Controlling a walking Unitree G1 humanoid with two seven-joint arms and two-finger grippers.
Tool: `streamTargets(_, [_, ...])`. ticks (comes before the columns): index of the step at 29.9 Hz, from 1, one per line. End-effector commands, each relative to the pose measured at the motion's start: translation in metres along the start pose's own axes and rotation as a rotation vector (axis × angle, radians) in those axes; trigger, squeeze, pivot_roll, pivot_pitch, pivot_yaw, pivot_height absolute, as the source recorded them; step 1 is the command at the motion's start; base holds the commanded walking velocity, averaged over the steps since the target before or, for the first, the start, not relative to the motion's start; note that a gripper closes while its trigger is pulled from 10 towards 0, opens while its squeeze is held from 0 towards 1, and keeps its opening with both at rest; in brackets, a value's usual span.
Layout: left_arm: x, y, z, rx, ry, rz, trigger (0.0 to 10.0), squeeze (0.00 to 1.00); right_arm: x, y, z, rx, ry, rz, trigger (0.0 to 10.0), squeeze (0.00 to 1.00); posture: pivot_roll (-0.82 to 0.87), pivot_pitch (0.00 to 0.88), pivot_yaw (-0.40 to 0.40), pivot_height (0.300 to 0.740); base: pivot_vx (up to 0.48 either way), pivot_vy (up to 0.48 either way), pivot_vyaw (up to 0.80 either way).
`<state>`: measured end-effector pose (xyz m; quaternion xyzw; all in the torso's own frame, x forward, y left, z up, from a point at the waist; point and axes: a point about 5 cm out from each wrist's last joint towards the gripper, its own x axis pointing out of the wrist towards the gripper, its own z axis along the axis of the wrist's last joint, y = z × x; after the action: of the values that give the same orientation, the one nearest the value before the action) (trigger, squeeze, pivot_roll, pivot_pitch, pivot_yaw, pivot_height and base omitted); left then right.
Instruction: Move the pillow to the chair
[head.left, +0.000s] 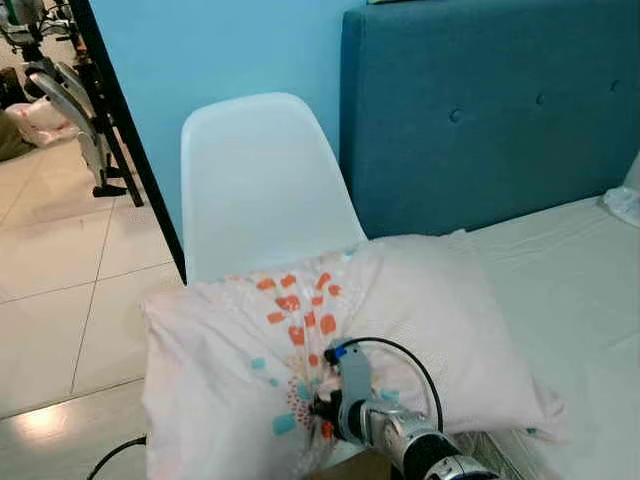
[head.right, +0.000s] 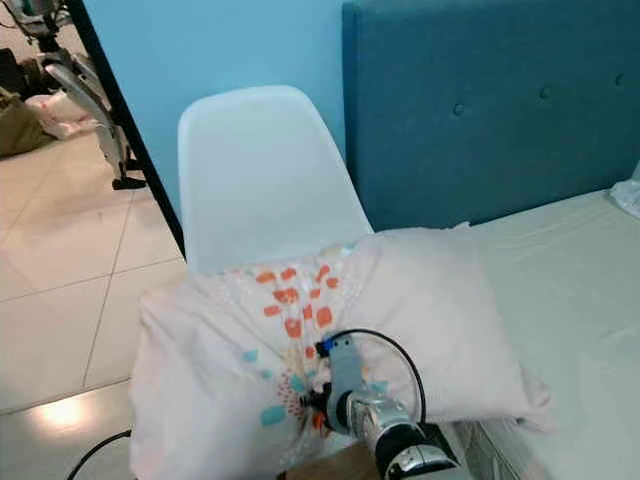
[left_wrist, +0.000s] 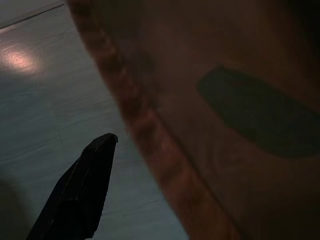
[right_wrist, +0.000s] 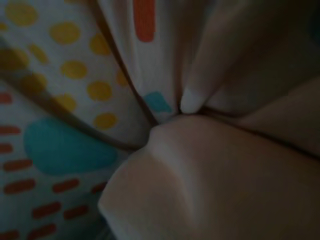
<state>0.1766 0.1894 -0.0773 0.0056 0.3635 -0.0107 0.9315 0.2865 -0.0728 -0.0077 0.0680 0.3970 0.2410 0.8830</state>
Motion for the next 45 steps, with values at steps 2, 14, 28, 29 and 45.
streamTargets(2, [-0.005, -0.003, -0.015, 0.014, 0.057, -0.032, 10.0, 0.00, 0.004, 0.013, 0.028, -0.062, -0.098, 0.022, 10.0, 0.00, 0.13, 0.073, 0.021, 0.545, 0.000, 0.000, 0.00])
streamTargets(14, [-0.007, -0.005, -0.014, 0.009, 0.026, -0.031, 10.0, 0.00, 0.014, 0.103, 0.034, -0.187, -0.012, 0.521, 10.0, 0.00, 0.16, 0.089, 0.010, 0.545, 0.000, 0.000, 0.00])
streamTargets(28, [-0.002, -0.015, -0.008, 0.002, 0.021, -0.051, 10.0, 0.00, 0.016, 0.064, 0.005, -0.233, 0.047, 0.259, 10.0, 0.00, 0.12, 0.054, 0.008, 0.545, 0.000, 0.000, 0.00])
streamTargets(29, [-0.001, -0.016, -0.006, 0.002, 0.020, -0.053, 10.0, 0.00, 0.014, 0.055, 0.012, -0.202, 0.003, 0.207, 10.0, 0.00, 0.11, 0.052, 0.008, 0.545, 0.000, 0.000, 0.00])
streamTargets(45, [0.013, -0.025, 0.024, -0.031, -0.039, -0.061, 10.0, 0.00, -0.006, 0.028, 0.045, 0.017, -0.255, 0.428, 10.0, 1.00, 0.08, 0.000, -0.002, 0.545, 0.000, 0.000, 0.00])
